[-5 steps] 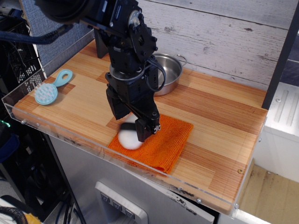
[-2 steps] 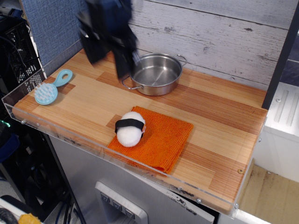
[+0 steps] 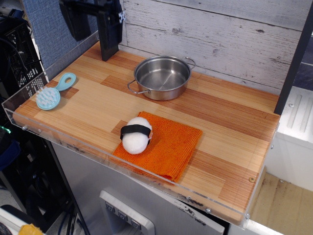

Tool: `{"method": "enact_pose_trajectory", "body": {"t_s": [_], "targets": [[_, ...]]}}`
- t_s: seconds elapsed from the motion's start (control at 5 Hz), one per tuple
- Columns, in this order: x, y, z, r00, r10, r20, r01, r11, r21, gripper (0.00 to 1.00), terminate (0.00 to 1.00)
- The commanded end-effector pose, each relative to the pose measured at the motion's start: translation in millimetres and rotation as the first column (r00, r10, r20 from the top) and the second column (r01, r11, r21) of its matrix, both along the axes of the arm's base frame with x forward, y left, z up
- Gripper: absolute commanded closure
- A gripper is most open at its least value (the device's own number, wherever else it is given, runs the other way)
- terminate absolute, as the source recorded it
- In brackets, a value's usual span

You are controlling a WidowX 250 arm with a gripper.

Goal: Put the black and white object on the cloth.

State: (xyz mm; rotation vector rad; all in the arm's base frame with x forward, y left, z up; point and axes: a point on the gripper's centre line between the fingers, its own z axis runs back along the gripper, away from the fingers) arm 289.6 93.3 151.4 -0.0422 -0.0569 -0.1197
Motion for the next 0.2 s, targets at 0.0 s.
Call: {"method": "enact_pose_trajectory", "body": {"t_s": [0.0], "targets": [[0.4, 4.1, 6.4, 1.000, -0.002, 0.029, 0.002, 1.000, 0.007, 0.00, 1.00]]}}
